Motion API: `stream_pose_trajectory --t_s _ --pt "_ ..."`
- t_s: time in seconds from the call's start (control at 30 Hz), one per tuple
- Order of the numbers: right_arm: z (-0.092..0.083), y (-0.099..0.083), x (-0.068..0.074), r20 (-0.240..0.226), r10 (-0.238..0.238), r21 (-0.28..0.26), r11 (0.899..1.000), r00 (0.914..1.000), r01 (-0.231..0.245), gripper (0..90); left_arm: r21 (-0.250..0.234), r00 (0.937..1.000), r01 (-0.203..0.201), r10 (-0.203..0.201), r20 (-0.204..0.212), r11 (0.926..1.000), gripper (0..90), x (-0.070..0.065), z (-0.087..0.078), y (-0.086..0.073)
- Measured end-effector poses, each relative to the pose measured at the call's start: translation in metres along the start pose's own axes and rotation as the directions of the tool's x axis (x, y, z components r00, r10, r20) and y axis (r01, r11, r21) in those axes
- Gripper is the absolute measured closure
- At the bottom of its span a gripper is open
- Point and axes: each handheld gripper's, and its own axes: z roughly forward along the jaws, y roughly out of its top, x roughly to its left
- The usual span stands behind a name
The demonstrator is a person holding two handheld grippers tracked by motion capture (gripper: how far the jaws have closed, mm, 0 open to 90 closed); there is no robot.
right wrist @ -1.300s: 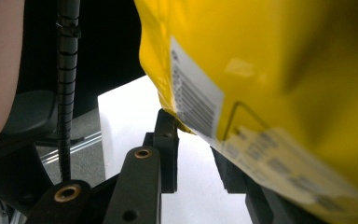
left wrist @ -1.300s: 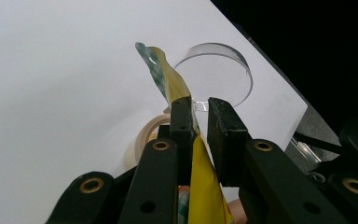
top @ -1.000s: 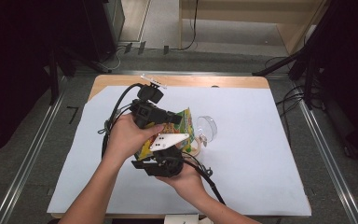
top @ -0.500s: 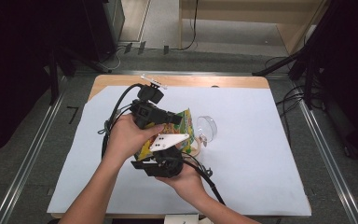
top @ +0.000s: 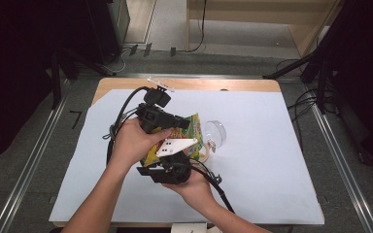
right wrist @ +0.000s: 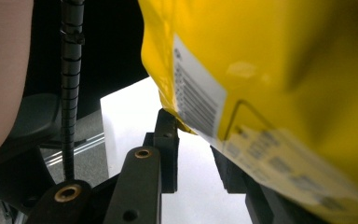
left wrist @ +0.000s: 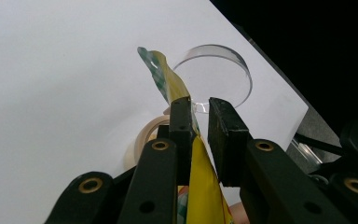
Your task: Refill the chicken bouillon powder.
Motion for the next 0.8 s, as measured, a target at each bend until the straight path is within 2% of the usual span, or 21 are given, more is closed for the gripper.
stream_pose_trajectory --t_s 0.8 --pt "-0.0005 0.0009 0.0009 0.0 0.009 -0.003 1.0 1.0 -0.009 73.7 0.002 1.0 -0.005 0.005 -0.001 1.0 80.2 -0.0001 0.0008 0.0012"
